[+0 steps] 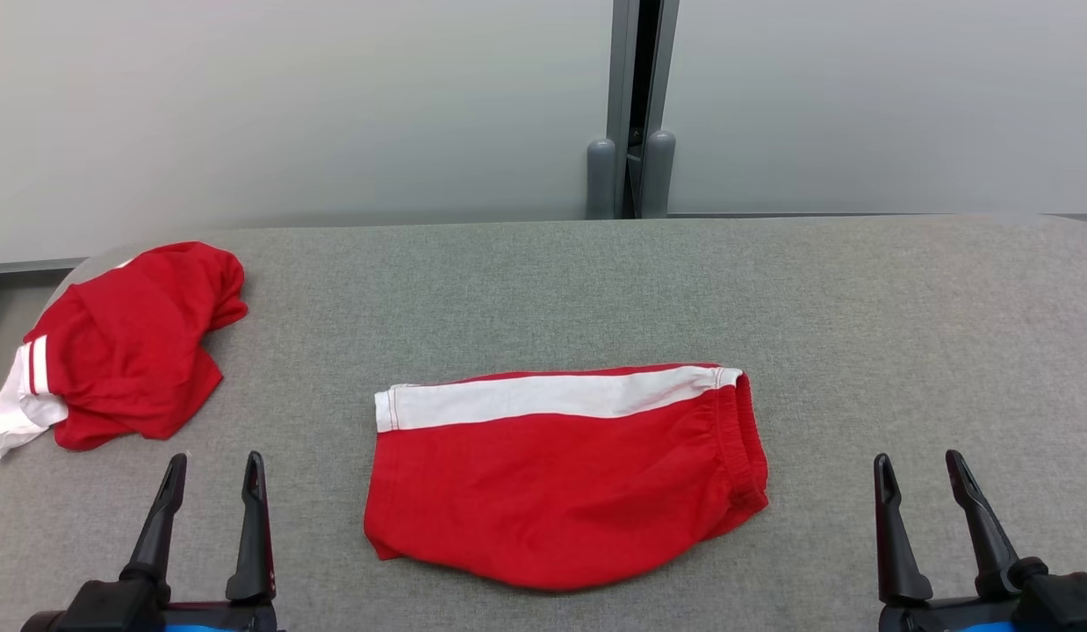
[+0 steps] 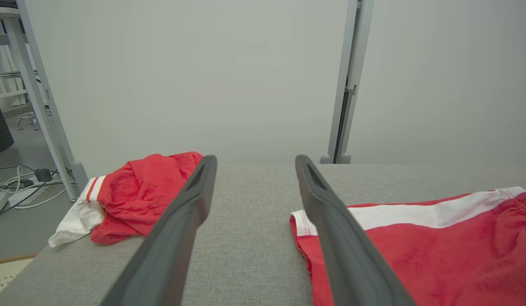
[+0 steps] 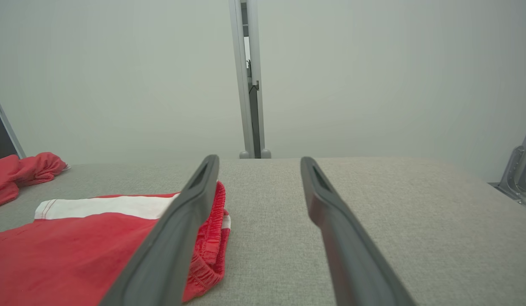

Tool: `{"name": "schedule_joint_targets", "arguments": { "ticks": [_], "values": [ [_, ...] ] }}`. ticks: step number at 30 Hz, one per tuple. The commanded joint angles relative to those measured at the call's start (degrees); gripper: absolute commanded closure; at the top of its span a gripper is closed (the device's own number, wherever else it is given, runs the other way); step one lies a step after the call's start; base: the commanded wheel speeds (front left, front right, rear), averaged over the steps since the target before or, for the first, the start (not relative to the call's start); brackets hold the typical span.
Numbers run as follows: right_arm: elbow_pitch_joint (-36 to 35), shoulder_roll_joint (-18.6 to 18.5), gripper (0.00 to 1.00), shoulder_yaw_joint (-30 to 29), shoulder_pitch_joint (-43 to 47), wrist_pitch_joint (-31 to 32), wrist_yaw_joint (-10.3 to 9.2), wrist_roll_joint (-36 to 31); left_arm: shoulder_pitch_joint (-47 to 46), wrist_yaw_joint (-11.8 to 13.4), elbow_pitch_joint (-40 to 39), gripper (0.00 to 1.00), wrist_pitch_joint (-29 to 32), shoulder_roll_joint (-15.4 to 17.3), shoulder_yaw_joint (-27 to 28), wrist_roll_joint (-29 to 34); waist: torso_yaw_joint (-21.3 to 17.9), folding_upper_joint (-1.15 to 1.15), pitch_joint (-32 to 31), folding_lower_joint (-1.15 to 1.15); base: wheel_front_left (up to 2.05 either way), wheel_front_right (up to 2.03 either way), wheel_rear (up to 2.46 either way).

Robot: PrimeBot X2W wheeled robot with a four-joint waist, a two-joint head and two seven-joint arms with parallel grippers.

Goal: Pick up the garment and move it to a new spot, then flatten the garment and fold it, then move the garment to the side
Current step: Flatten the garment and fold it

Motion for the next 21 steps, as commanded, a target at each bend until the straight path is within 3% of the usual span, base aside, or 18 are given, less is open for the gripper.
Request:
{"name": "schedule_joint_targets", "arguments": {
  "ticks": [1, 6, 13, 21],
  "values": [
    [0.19, 0.19, 0.00, -0.10, 0.75, -0.02, -0.02, -0.33, 0.66, -0.66, 0.51, 0.00, -0.16, -0.51, 0.77, 0.72, 0.03, 0.00, -0.22, 0.01, 0.00, 0.00, 0.00],
    [1.43, 0.24, 0.00, 0.43, 0.53, -0.02, -0.02, -1.28, 0.65, -3.31, 2.56, 0.00, -0.16, -2.27, 2.60, 2.56, 0.13, 0.00, -0.44, 0.01, 0.00, 0.00, 0.00],
    [5.22, 0.23, 0.00, 5.07, -6.95, 1.44, -0.02, -3.64, -0.97, -5.88, 3.62, 0.00, -0.17, -4.26, 4.23, 4.84, 0.76, 0.00, 0.37, 0.01, 0.00, 0.00, 0.00],
    [16.44, 0.18, 0.00, 6.67, -18.33, 4.14, -0.02, -6.05, -3.62, -8.29, 3.57, 0.00, -0.17, -6.26, 5.02, 6.85, 3.05, 0.00, 2.97, 0.01, 0.00, 0.00, 0.00]
  ]
}}
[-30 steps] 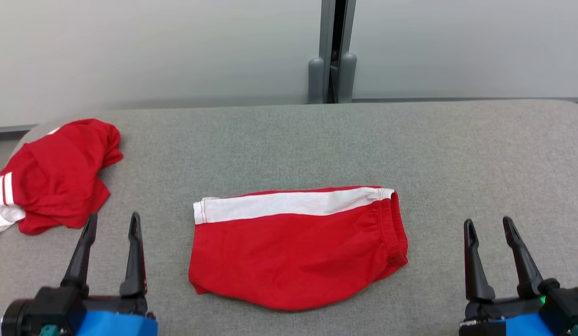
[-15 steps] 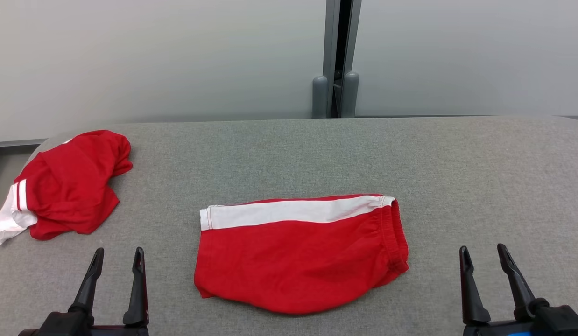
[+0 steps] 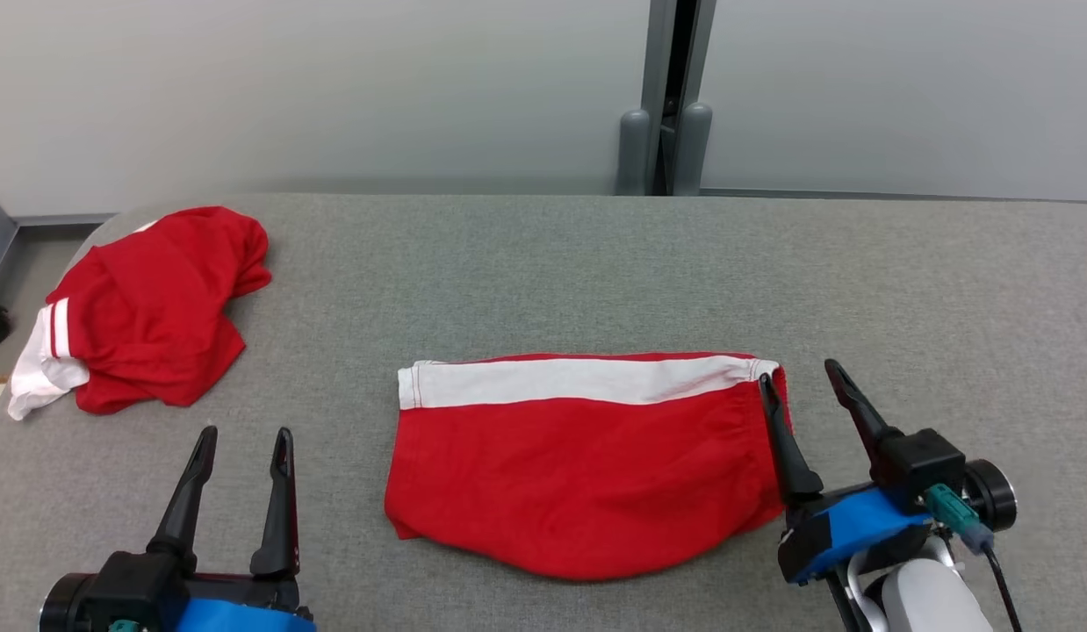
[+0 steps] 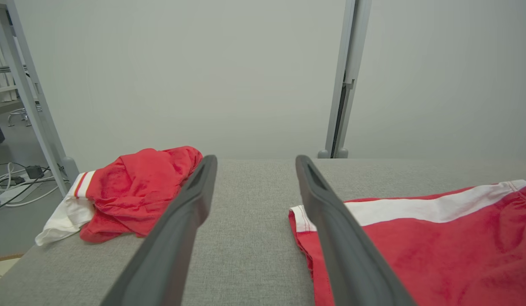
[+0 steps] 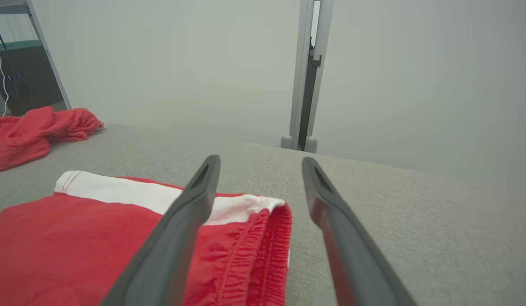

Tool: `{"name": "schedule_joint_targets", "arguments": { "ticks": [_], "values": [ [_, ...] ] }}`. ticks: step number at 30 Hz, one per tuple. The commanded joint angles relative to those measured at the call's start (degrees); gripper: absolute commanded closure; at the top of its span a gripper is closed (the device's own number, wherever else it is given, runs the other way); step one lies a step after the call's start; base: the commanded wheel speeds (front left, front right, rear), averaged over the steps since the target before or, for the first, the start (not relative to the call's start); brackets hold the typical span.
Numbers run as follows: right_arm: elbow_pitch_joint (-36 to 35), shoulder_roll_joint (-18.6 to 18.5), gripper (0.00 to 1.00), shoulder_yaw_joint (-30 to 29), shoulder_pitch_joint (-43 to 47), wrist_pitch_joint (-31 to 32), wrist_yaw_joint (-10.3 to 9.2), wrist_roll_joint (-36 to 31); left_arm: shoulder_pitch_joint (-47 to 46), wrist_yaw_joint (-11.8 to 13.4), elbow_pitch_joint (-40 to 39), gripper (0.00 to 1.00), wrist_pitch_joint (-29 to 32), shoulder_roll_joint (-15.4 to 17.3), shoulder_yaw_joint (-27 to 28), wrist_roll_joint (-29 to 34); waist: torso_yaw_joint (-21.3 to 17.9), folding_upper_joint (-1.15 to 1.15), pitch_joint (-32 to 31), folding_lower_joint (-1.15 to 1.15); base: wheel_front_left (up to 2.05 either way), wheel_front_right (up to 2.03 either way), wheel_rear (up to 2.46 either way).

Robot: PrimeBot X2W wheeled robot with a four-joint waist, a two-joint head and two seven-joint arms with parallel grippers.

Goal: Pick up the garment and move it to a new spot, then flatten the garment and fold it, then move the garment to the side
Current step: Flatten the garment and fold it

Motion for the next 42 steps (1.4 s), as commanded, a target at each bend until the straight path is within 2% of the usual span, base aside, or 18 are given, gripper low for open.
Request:
{"name": "schedule_joint_targets", "arguments": {
  "ticks": [1, 11, 16, 21, 22, 23, 24, 32, 36, 42],
  "values": [
    [2.95, 0.00, 0.00, -0.37, -1.71, 0.91, -0.02, -0.39, -1.21, -0.52, 0.10, 0.00, -0.18, -0.25, 0.35, 0.56, 1.11, 0.00, 1.03, 0.00, 0.00, 0.00, 0.00],
    [20.51, -0.01, 0.00, -5.15, -4.61, 1.88, -0.02, -1.66, -2.90, -2.16, 0.47, 0.00, -0.18, -2.09, 1.62, 1.73, 3.32, 0.00, 3.19, 0.00, 0.00, 0.00, 0.00],
    [26.48, 0.00, 0.00, -4.27, -5.16, 1.58, -0.02, 1.72, -3.03, -2.67, 0.76, 0.00, -0.17, -2.70, 2.30, 2.29, 3.16, 0.00, 3.28, 0.00, 0.00, 0.00, 0.00],
    [30.21, 0.10, 0.00, -0.68, -5.98, 0.66, -0.01, 5.40, -3.52, -3.16, 0.99, 0.00, -0.18, -3.19, 2.45, 2.75, 2.87, 0.00, 3.16, 0.00, 0.00, 0.00, 0.00],
    [30.81, 0.18, 0.08, 0.23, -6.18, 0.54, 0.00, 6.47, -3.59, -3.27, 1.07, 0.00, -0.17, -3.27, 2.46, 2.86, 2.85, 0.00, 3.11, 0.00, 0.00, 0.00, 0.00],
    [31.38, 0.18, 0.83, 0.96, -6.45, 0.59, 0.00, 7.45, -3.68, -3.32, 1.11, 0.00, -0.18, -3.35, 2.49, 2.97, 2.83, 0.00, 3.07, 0.00, 0.00, 0.00, 0.00],
    [31.87, 0.20, 1.00, 1.71, -6.71, 0.53, 0.01, 8.29, -3.74, -3.36, 1.15, 0.00, -0.18, -3.42, 2.55, 2.96, 2.78, 0.00, 3.02, 0.00, 0.00, 0.00, 0.00],
    [32.72, -0.36, 1.00, -0.44, -9.07, -1.36, -0.03, 8.43, -2.76, -3.78, 1.04, 0.00, -0.17, -3.76, 3.52, 3.45, 1.82, 0.00, 2.58, 0.00, 0.00, 0.00, 0.00],
    [32.13, -3.49, 1.00, -3.66, -9.32, -1.19, -0.03, 8.17, -2.02, -3.83, 0.81, 0.00, -0.18, -3.94, 3.98, 3.57, 1.04, 0.00, 2.27, 0.00, 0.00, 0.00, 0.00],
    [30.00, -10.16, 1.00, -8.79, -6.55, 1.28, -0.03, 9.26, -1.45, -4.00, 0.57, 0.00, -0.17, -4.17, 4.29, 3.65, -0.07, 0.00, 1.96, 0.00, 0.00, 0.00, 0.00]
  ]
}}
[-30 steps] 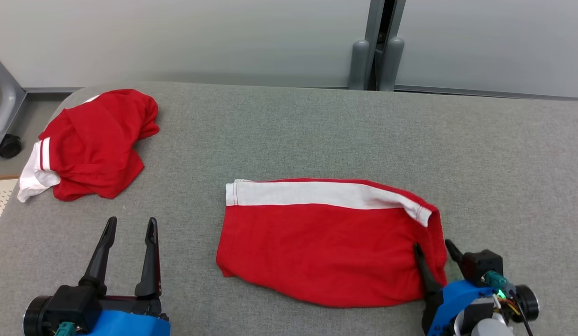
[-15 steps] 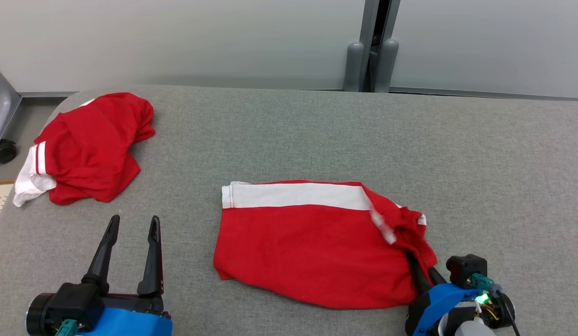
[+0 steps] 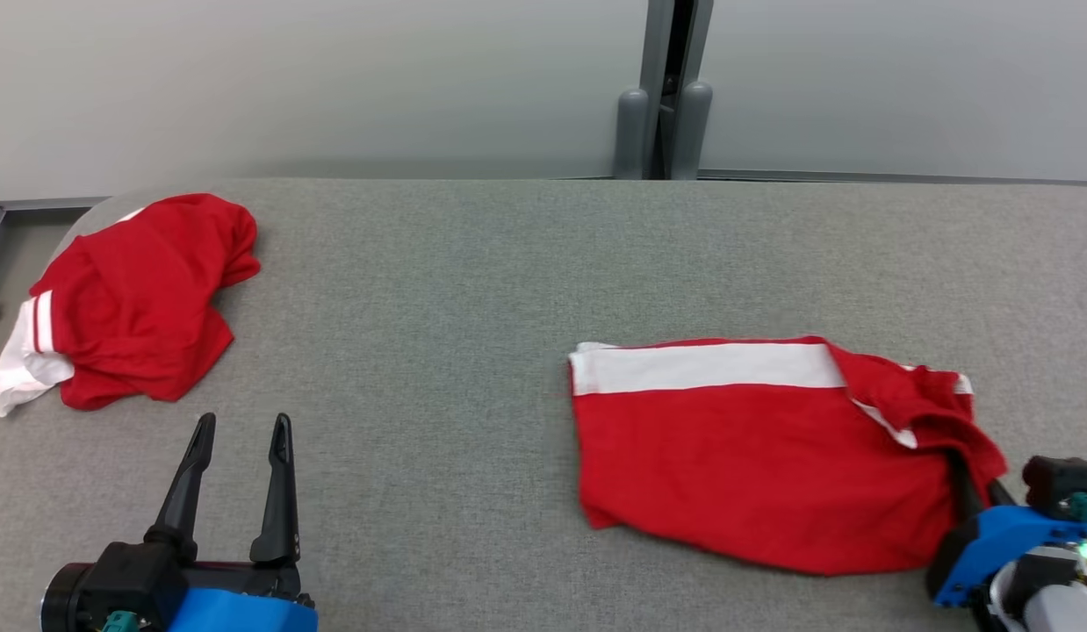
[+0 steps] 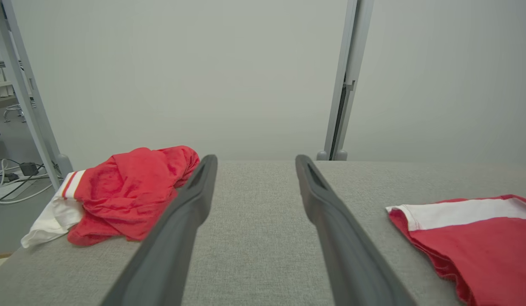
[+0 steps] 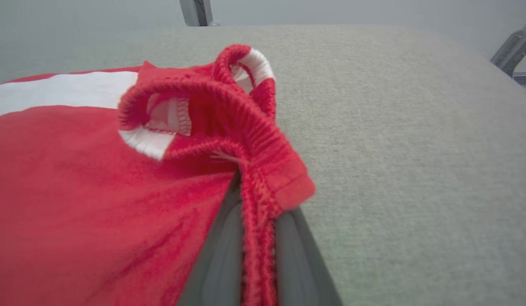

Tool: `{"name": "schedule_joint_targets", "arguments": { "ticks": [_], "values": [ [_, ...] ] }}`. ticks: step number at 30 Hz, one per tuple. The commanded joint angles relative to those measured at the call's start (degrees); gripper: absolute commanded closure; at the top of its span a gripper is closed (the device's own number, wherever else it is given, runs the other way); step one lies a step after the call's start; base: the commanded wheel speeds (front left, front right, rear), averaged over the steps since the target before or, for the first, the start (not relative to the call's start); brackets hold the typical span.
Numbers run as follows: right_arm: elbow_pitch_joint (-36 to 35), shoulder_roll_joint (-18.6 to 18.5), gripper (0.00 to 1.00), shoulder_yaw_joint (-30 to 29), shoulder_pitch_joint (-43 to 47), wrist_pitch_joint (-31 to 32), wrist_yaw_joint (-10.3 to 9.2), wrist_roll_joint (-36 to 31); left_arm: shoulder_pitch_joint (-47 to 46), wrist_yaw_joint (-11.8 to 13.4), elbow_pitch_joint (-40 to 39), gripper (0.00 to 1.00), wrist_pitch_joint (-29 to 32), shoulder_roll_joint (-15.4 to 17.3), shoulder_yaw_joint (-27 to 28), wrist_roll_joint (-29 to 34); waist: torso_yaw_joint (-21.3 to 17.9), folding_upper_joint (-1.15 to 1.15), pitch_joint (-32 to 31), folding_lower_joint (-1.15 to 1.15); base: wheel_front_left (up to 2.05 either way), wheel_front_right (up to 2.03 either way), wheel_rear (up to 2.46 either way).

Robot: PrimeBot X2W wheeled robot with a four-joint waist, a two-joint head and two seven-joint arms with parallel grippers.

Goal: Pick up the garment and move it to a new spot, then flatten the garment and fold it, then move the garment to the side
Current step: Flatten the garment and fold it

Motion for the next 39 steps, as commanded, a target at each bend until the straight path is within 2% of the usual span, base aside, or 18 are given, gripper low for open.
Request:
{"name": "schedule_joint_targets", "arguments": {
  "ticks": [1, 7, 19, 25, 32, 39],
  "values": [
    [-0.72, -0.54, 1.00, -0.44, 1.12, 0.60, -0.04, 0.30, 0.60, -0.16, -0.17, 0.00, -0.17, 0.07, 0.28, 0.19, -0.35, 0.00, 0.02, 0.00, 0.00, 0.00, 0.00],
    [-7.05, -2.10, 1.00, -0.17, 3.33, 5.71, -0.04, 1.84, 1.05, -0.03, -0.34, 0.00, -0.16, -0.11, 0.52, 0.21, -2.03, 0.00, -0.11, 0.00, 0.00, 0.00, 0.00],
    [-30.72, 0.91, 1.00, 8.30, 8.17, 21.08, -0.03, 12.31, 1.25, -0.07, 0.23, 0.00, -0.16, -0.30, -0.41, -0.08, -3.38, 0.00, -0.84, 0.00, 0.00, 0.00, 0.00],
    [-38.83, 4.02, 1.00, 12.83, 7.72, 26.12, -0.03, 13.57, 1.22, 0.05, 0.35, 0.00, -0.16, -0.30, -1.24, -0.44, -2.77, 0.00, -0.73, 0.00, 0.00, 0.00, 0.00],
    [-36.44, 9.14, 1.00, 16.61, 3.76, 25.61, -0.03, 12.17, -0.08, 0.17, 0.50, 0.00, -0.17, -0.30, -2.23, -0.96, -1.36, 0.00, 0.19, 0.00, 0.00, 0.00, 0.00],
    [-27.74, 10.30, 1.00, 20.27, -0.70, 21.60, -0.03, 11.23, -1.41, 0.15, 1.00, 0.00, -0.17, -0.30, -3.49, -1.25, 0.58, 0.00, 1.34, 0.00, 0.00, 0.00, 0.00]
  ]
}}
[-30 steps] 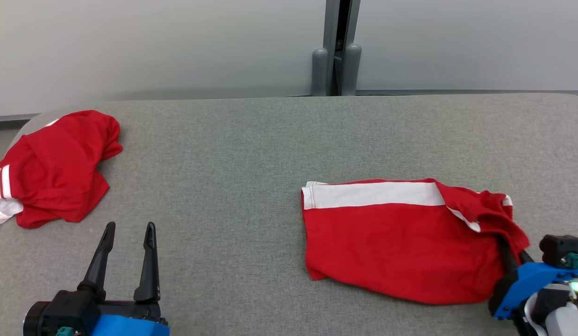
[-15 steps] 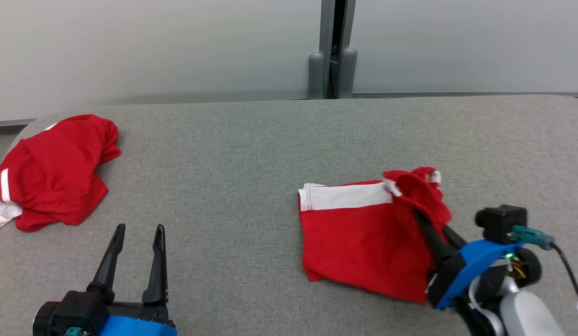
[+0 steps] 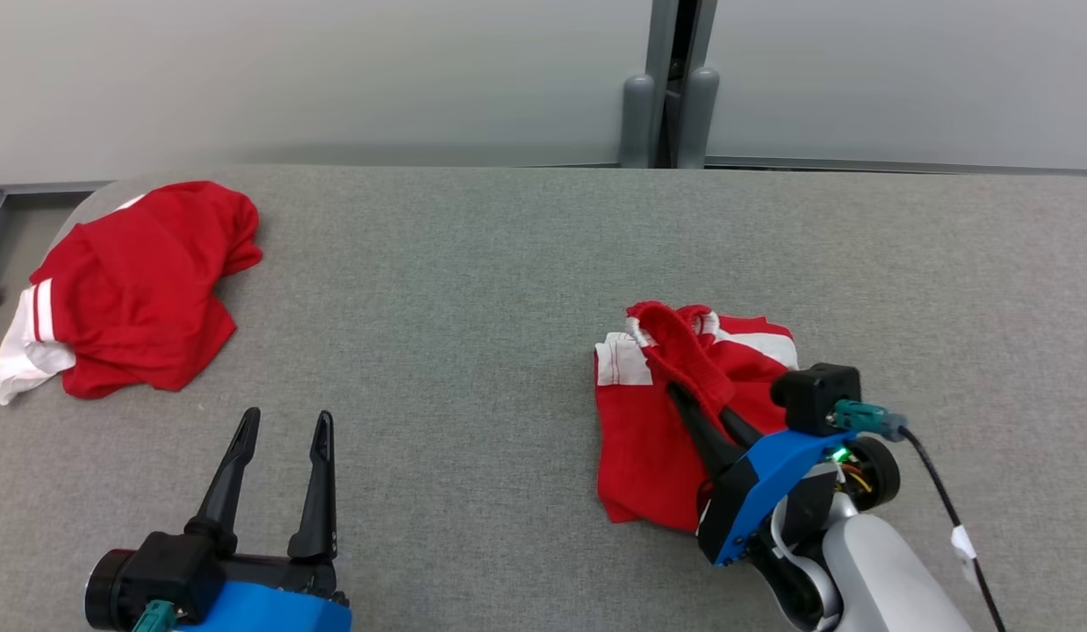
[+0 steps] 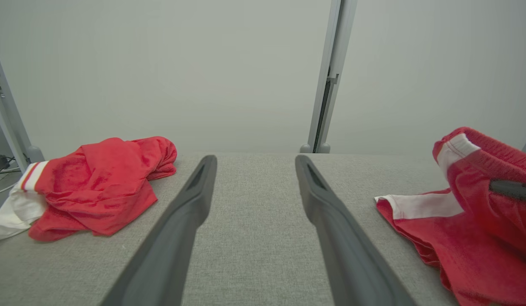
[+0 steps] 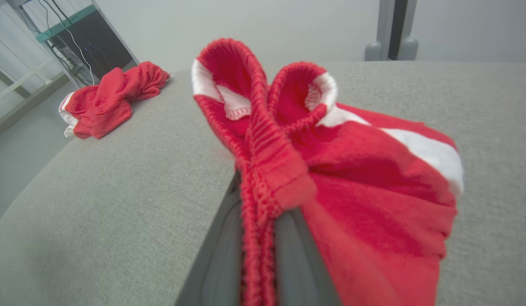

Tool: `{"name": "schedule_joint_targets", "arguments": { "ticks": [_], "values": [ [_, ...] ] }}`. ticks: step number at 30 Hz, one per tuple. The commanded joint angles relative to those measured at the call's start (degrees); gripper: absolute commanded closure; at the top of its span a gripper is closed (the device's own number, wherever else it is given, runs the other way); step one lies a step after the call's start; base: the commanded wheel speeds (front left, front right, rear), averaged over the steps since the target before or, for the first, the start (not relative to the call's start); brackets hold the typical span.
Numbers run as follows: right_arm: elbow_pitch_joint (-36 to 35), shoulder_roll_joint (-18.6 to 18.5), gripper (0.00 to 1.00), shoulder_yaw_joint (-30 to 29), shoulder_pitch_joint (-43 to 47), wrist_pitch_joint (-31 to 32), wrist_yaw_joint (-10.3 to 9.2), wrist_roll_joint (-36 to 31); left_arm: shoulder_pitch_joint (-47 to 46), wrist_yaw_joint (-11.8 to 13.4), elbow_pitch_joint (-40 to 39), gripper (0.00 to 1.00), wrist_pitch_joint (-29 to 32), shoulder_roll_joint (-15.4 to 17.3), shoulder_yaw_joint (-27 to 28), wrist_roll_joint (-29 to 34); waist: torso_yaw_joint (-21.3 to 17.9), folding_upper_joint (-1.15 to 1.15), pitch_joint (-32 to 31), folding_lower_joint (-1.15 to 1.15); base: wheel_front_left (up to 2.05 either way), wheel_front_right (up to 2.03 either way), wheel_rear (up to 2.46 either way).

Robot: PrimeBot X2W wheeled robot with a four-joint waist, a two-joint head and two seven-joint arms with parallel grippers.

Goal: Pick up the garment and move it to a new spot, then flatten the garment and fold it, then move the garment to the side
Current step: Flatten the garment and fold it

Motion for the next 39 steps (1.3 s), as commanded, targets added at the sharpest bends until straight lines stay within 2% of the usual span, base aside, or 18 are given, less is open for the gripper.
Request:
{"name": "schedule_joint_targets", "arguments": {
  "ticks": [1, 5, 6, 7, 12, 16, 21, 27, 32, 39],
  "values": [
    [1.64, 0.21, 1.00, 0.77, -1.43, -1.43, -0.02, 0.08, -0.92, 0.18, 0.15, 0.00, -0.18, 0.17, -0.25, -0.37, 0.62, 0.00, 0.40, 0.00, 0.00, 0.00, 0.00],
    [7.38, 0.18, 1.00, 2.78, -3.27, -4.88, -0.02, 1.12, -1.33, 0.46, 0.21, 0.00, -0.18, 0.17, -0.83, -0.76, 1.37, 0.00, 0.90, 0.00, 0.00, 0.00, 0.00],
    [8.58, 0.19, 0.62, 3.40, -3.72, -5.90, -0.02, 1.28, -1.39, 0.56, 0.22, 0.00, -0.18, 0.17, -0.95, -0.85, 1.46, 0.00, 1.00, 0.00, 0.00, 0.00, 0.00],
    [9.77, 0.18, 0.00, 4.07, -3.91, -6.57, -0.02, 1.53, -1.45, 0.68, 0.24, 0.00, -0.18, 0.17, -1.04, -0.92, 1.51, 0.00, 1.07, 0.00, 0.00, 0.00, 0.00],
    [12.66, 0.18, 0.00, 6.97, -5.20, -10.78, -0.02, 2.11, -1.14, 0.89, 0.37, 0.00, -0.18, 0.17, -0.69, -0.99, 1.11, 0.00, 0.68, 0.00, 0.00, 0.00, 0.00],
    [12.51, 0.13, 0.00, 6.98, -5.51, -15.04, -0.02, -1.88, -0.14, 1.01, 0.28, 0.00, -0.18, 0.17, 0.09, -0.62, 0.08, 0.00, -0.54, 0.00, 0.00, 0.00, 0.00],
    [9.58, -0.35, 0.00, 3.10, -3.04, -20.42, -0.02, -6.18, 0.84, 1.10, -0.27, 0.00, -0.18, 0.17, 0.93, -0.24, -1.61, 0.00, -2.28, 0.00, 0.00, 0.00, 0.00],
    [2.95, -2.95, 0.00, -2.57, 1.14, -24.86, -0.02, -11.35, 2.40, 1.00, -0.90, 0.00, -0.18, 0.17, 1.68, 0.48, -3.67, 0.00, -4.36, 0.00, 0.00, 0.00, 0.00],
    [-1.18, -3.52, 0.00, -7.23, 5.48, -26.22, -0.02, -13.12, 3.44, 0.87, -1.40, 0.00, -0.18, 0.17, 2.16, 0.88, -4.48, 0.00, -5.44, 0.00, 0.00, 0.00, 0.00],
    [-7.46, -2.25, 0.00, -14.03, 13.02, -26.78, -0.02, -14.94, 5.71, 0.74, -2.76, 0.00, -0.17, 0.25, 3.56, 1.64, -5.20, 0.00, -6.81, 0.00, 0.00, 0.00, 0.00]
  ]
}}
